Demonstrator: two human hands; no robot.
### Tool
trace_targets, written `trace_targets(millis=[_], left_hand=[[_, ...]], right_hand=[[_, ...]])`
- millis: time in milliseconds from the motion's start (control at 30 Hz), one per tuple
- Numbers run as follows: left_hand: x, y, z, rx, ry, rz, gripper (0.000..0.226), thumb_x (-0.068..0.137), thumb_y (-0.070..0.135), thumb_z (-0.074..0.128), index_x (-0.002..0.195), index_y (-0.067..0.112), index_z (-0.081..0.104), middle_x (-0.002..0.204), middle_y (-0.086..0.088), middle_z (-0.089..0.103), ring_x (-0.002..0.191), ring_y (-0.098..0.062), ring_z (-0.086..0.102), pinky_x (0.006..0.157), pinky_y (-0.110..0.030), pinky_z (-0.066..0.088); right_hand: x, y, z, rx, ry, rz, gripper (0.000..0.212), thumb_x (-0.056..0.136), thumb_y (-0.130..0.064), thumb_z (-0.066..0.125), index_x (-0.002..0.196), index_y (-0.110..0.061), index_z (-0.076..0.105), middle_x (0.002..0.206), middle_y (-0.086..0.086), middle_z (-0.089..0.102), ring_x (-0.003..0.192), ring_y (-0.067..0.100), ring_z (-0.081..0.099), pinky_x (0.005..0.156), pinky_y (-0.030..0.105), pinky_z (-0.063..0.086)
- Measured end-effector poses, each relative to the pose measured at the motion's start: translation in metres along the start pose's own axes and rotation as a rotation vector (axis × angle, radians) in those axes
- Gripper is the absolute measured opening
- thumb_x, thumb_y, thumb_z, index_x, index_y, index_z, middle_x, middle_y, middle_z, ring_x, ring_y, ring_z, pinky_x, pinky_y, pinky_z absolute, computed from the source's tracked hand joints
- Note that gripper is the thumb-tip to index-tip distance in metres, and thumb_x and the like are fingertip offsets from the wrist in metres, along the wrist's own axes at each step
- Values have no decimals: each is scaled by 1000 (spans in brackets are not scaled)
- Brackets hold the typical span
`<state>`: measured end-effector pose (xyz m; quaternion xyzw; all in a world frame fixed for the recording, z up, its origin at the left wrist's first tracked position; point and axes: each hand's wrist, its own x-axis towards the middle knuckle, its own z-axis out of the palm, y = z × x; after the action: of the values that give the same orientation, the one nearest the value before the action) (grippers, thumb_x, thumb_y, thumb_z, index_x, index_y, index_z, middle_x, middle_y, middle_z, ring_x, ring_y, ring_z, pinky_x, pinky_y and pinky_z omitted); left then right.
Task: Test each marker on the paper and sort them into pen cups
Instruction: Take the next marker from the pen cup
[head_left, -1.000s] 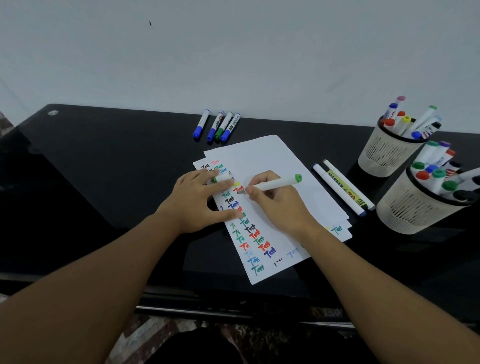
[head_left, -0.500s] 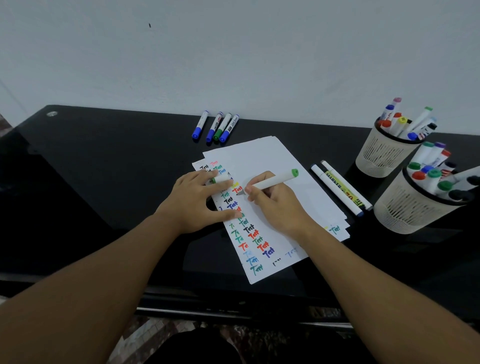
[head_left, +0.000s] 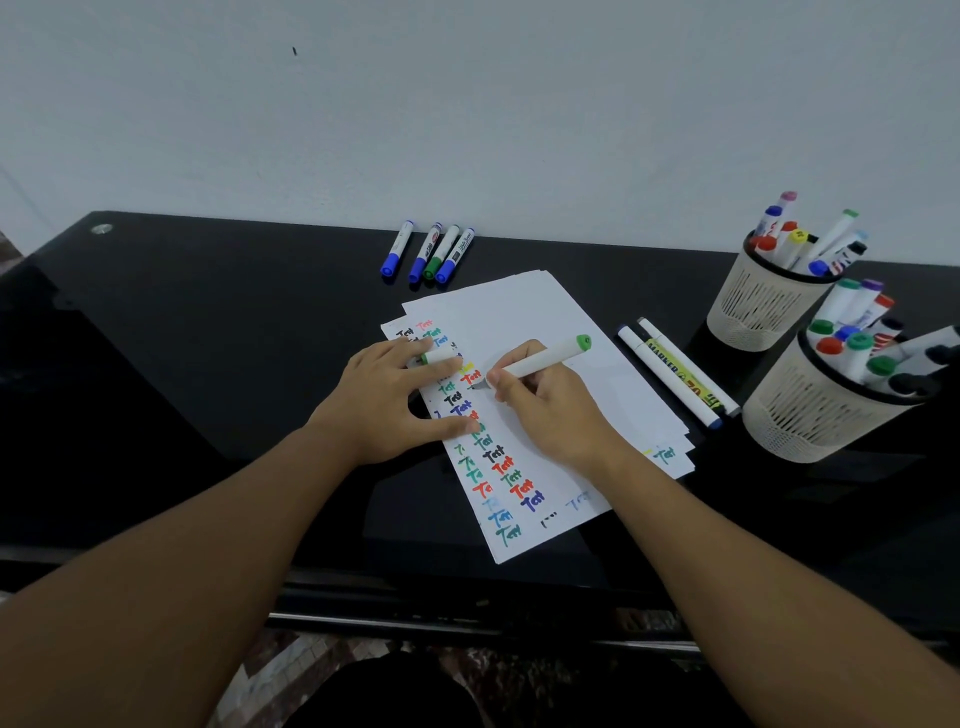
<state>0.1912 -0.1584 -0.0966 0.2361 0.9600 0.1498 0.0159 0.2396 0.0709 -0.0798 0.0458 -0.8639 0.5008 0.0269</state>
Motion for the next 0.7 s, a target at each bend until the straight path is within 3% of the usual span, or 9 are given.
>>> trace_targets(millis=[100,267,700], left_hand=[[0,1,1,-5,0,-1,97,66,103,31,149,53,38,165,11,25,152,-15,16,124,-49,14],[0,1,0,-17,2,-13,97,65,104,33,149,54,38,164,13,25,152,-13,15,125,-47,13],[0,1,1,-6,-6,-6,96,67,102,33,150,53,37,165,13,24,153,-13,14,125,-48,12]], right_hand=[[-3,-2,-2,18,3,9,8,105,-33,58,97,-31,60,84,-2,66,80,15,62,78,38,53],[-3,-4,-3,81,34,52,8,105,-34,58,100,-28,62,90,-5,71,92,14,68,92,43,56],[-4,-4,-4,40,45,58,10,105,-34,56,103,-25,60,90,-4,69,88,13,66,84,36,55]])
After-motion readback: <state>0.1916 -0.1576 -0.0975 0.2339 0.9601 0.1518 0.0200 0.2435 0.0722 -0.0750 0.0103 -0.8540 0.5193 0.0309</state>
